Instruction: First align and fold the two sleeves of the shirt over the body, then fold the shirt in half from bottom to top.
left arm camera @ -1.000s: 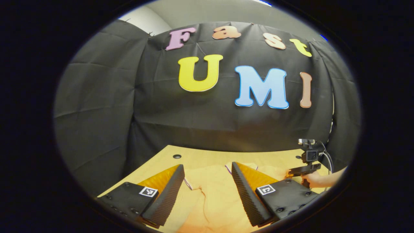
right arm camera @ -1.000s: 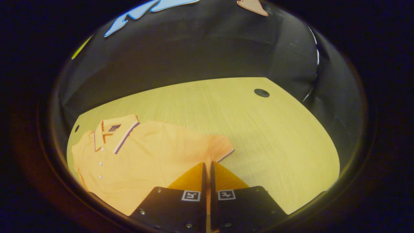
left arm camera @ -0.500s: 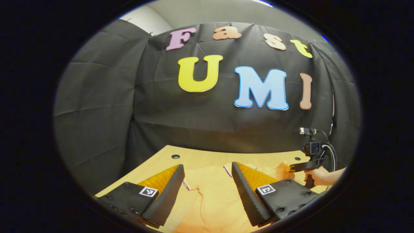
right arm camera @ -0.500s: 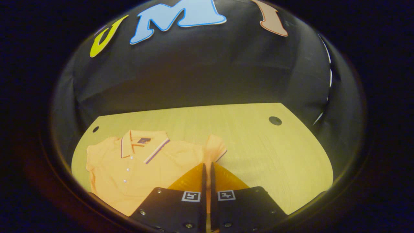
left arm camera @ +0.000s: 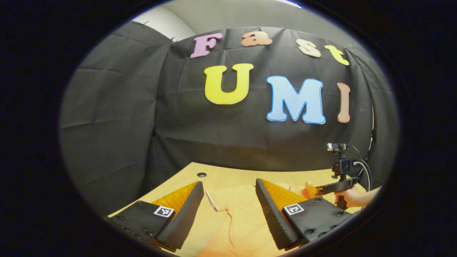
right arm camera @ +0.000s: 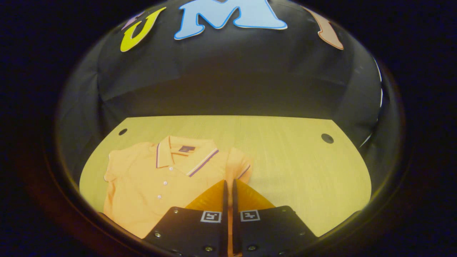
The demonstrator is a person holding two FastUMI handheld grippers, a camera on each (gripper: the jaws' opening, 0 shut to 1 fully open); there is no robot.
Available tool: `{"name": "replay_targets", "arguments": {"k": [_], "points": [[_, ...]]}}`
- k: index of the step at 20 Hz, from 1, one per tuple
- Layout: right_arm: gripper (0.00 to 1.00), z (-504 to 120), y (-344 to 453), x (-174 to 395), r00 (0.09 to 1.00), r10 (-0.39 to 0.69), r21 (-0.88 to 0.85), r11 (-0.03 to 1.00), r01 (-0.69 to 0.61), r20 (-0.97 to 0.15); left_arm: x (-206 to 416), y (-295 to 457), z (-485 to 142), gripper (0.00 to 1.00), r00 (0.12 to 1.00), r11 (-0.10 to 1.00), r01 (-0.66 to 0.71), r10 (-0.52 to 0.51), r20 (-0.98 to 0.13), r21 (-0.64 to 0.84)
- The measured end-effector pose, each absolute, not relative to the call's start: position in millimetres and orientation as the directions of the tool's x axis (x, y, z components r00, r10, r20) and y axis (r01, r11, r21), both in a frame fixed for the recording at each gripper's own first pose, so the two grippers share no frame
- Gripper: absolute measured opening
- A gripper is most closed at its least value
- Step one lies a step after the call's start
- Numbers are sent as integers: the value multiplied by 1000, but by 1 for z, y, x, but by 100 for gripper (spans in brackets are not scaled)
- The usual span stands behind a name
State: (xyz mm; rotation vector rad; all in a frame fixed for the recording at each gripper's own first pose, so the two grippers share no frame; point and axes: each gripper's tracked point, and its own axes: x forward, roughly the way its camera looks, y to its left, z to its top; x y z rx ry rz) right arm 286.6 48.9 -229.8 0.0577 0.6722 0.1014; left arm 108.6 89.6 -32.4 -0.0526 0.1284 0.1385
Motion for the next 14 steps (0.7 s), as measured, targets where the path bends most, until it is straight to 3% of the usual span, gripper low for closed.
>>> {"name": "replay_targets", "arguments": {"k": [10,12,14], "points": [[10,-240,70,279,738,92,68,996,-62,-669,143,118,-44,96,986,995,-89,81,-145,-46],[18,-233,71,276,740,86,74,996,-50,-667,151,120,-51,96,987,997,-59,52,-150,-47],[34,-222,70,272,754,70,65,997,-36,-653,161,122,-56,96,988,998,-26,17,-156,-51]]}}
